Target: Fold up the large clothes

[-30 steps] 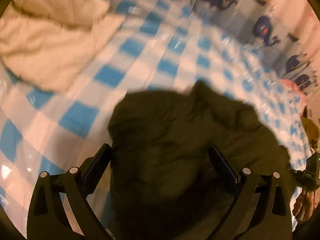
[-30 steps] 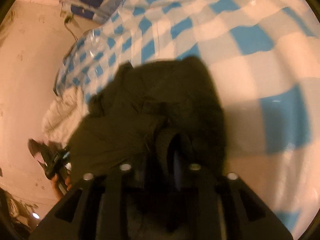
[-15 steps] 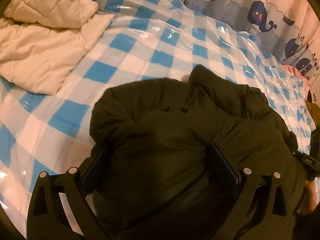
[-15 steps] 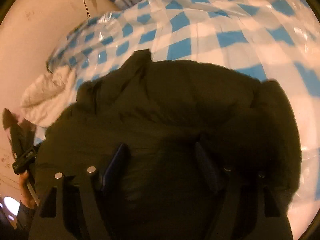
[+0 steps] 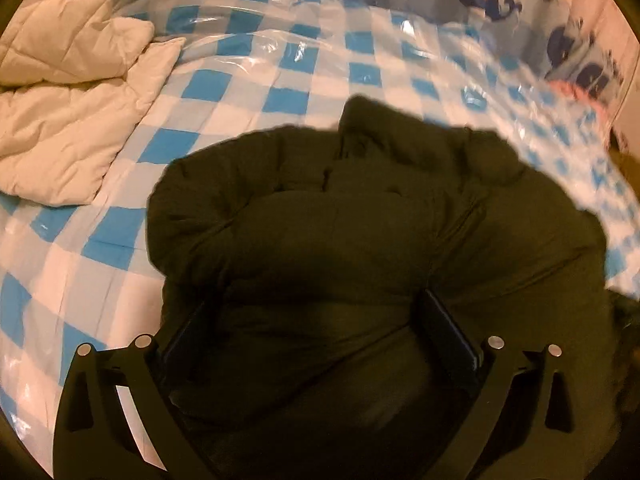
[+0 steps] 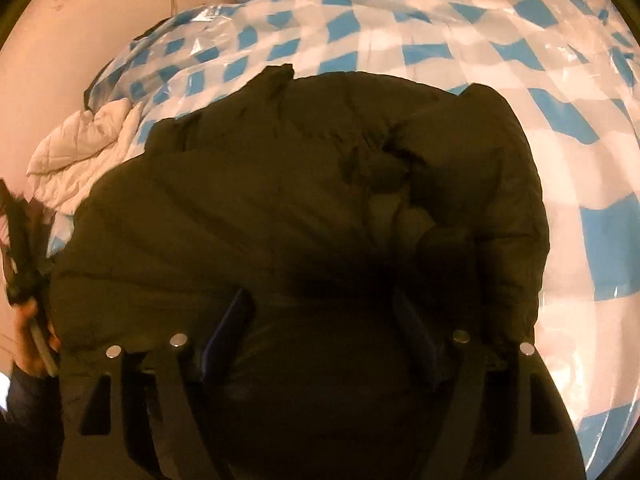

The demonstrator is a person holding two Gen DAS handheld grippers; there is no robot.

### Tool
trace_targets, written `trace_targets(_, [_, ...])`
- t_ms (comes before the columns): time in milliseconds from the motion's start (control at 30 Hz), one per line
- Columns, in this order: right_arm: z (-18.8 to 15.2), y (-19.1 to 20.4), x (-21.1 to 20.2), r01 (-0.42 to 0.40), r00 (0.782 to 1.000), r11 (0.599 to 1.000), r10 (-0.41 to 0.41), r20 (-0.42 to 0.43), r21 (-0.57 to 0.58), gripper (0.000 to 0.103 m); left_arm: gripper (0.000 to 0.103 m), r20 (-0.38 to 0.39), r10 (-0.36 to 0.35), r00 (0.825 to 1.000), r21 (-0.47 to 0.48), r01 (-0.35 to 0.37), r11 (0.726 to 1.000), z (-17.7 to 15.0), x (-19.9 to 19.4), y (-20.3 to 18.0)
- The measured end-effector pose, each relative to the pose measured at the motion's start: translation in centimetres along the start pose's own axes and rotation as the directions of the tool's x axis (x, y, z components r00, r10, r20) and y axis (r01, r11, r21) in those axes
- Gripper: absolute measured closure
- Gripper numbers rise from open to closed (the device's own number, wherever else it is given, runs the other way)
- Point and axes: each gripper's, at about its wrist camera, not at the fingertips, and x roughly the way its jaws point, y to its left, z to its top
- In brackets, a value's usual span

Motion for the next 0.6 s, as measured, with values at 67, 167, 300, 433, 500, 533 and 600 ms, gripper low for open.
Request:
trace_targets(67, [0.0,0.6,-1.7,0.002,1.000,1.000,-0.001,-0.003,0.016,0.030,0.008,-0.015,0.008,1.000,0.009,-0.008,1.000,0.1,-0.6,-0.1])
trace_targets(167, [-1.6,1.5,-5.4,0.009,0.998,1.000,-0.008,0.065,-0.018,0.027,0.008,0.021,-0.038,0.999,-0.027,0.039,0.999,0.2,-2.7,0.4])
trace_targets(300, [-3.5,-0.3,-3.5,0.058,0.998,0.998,-0.058,-0.006,-0.012,0.025,0.008,0.030,-0.044,0.999,-0.004,0.044,0.999,-0.1,-2.9,0.0])
trace_targets(433, [-3.2,0.5,-2.5,0.104,0.994,0.994,-0.106,-0.036,-0.040,0.021,0.008,-0.022,0.005,1.000,0.059,-0.004,0.998,-0.9,0.1,-0.7])
trace_targets(500, [-3.6,1.2,-4.9,0.047,0.998,0.999,-0.047,-0.038,-0.009,0.021,0.008,0.002,-0.050,0.999,0.039,0.049,0.998,-1.0,-2.7,0.2])
trace_targets(533, [-4.5,1.5,-7.6,-0.007,1.000,1.000,0.007,-0.008,-0.005,0.021,0.008,0.029,-0.079,0.996,0.008,0.079,0.997,-1.2,-4.5,1.1])
trace_targets(600, [-6.6,1.6,-11.6,-0.065,0.998,0.998,0.065,0.009,-0.005,0.016,0.008,0.083,-0.139,0.987,-0.075,0.145,0.987,-2.5,-8.7,3.6])
